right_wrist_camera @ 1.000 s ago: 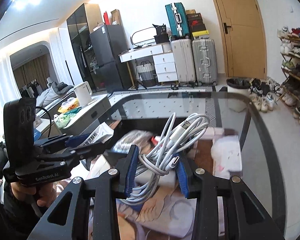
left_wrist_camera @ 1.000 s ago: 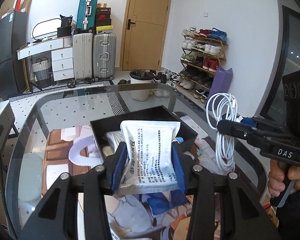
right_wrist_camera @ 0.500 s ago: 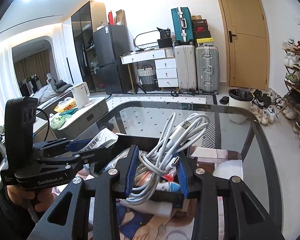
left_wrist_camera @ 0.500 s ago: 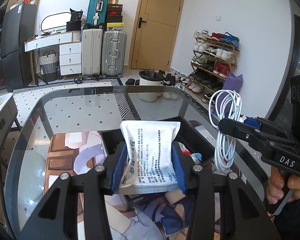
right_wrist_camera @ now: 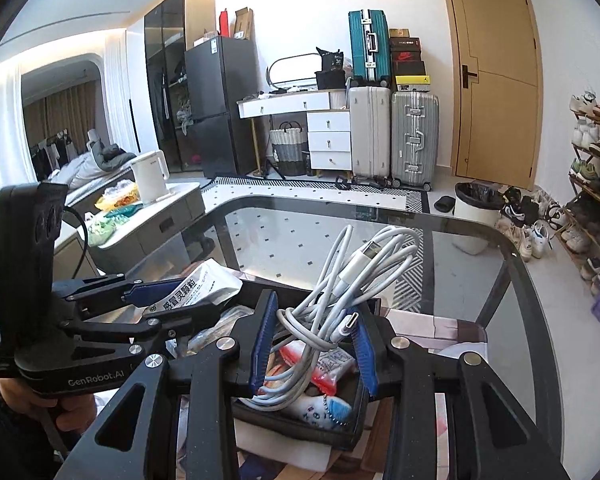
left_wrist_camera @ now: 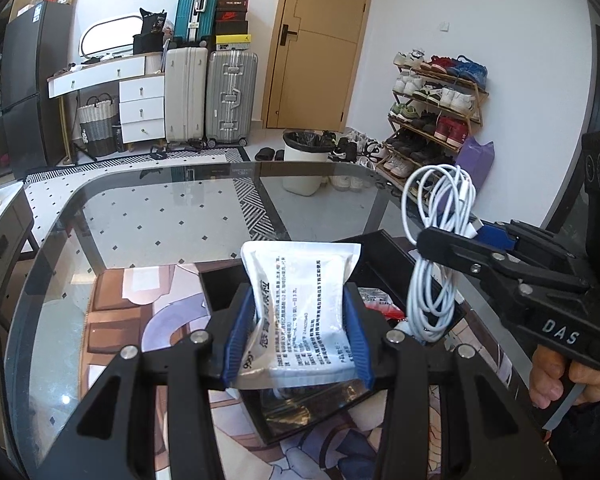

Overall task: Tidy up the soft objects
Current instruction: 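Lower the cable and sachet into the black box and open both grippers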

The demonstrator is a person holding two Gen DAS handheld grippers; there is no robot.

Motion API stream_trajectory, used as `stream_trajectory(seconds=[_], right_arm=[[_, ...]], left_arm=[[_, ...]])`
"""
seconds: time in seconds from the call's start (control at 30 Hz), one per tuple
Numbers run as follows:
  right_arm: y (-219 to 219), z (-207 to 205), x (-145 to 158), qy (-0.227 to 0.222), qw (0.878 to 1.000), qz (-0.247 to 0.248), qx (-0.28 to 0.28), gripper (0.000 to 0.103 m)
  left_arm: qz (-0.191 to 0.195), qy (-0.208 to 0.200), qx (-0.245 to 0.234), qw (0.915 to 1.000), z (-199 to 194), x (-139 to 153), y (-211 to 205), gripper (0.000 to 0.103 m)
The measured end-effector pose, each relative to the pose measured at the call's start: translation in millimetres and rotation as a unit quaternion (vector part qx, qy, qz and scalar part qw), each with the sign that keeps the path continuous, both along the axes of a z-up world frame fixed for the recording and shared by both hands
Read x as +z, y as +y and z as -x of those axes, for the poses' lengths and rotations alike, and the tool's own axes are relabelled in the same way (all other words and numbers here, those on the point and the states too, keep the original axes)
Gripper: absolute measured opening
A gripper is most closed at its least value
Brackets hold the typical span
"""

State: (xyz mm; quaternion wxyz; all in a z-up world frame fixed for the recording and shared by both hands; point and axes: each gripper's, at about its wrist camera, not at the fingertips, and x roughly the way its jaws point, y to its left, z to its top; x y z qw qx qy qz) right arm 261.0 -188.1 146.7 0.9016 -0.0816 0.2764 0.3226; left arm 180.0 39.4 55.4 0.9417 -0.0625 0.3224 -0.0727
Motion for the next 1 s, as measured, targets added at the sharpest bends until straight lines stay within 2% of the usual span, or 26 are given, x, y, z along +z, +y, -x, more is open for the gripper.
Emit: stream_trajectory(seconds=[0.13, 0.27, 0.5, 0.83, 1.0], right_arm=[[7, -7, -10, -0.009, 1.000, 0.023, -0.003, 0.036], [22, -12, -27, -0.030, 0.997, 0.076, 0.005, 0.036], [36, -15, -60, -0.007, 0.990, 0.137, 0.042, 0.036], [32, -5, -69, 0.053, 0.989, 0.128, 0.053, 0.036], [29, 4, -68, 0.053, 0.990, 0.121, 0.055, 0.036]], left_arm=[[-0.006, 0.009, -0.004, 0.9999, -9, -7, -5, 0.043], [-0.005, 0.018, -0.006, 0.9998, -14, -14, -6, 0.043], [-0.012, 0.027, -0.014, 0.9995, -17, -22, -10, 0.043], [-0.015, 0.026, -0.015, 0.9994, -16, -22, -7, 0.043], [-0.018, 0.024, -0.020, 0.9993, -9, -23, -7, 0.043]])
